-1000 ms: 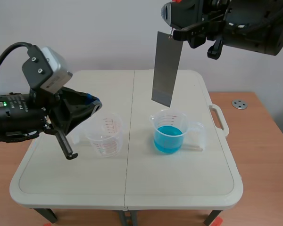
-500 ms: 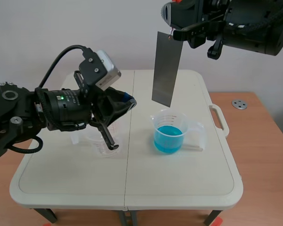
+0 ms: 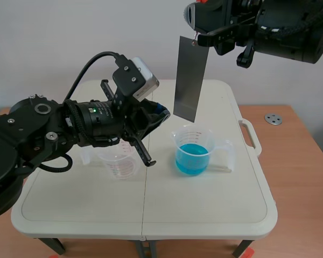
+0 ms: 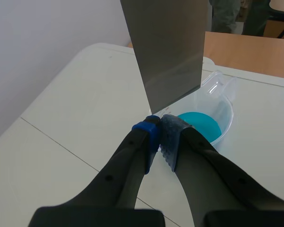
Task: Hold the metal plate by the orange handle, dip it into the blue solution, take it out and point at it, then put the plate back in the beaker on the left.
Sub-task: 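Raise the plate and point at it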
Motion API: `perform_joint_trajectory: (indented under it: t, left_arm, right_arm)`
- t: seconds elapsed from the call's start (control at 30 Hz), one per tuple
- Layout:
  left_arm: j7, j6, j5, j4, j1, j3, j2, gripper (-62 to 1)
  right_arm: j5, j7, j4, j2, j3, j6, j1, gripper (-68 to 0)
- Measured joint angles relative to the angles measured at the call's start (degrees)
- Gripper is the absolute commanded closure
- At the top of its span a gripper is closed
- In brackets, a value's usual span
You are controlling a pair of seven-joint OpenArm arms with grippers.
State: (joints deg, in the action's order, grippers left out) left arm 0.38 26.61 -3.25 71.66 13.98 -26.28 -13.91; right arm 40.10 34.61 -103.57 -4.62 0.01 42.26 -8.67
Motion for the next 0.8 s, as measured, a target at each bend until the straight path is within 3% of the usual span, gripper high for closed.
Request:
perform_joint_trajectory:
  t: [0.8]
  left_arm:
    - [-1.33, 0.00, 0.28, 0.00, -0.46, 0.07, -1.57, -1.9]
  right_arm:
    - [0.00, 0.00, 0.00, 0.00, 0.00, 0.00, 0.00, -1.3]
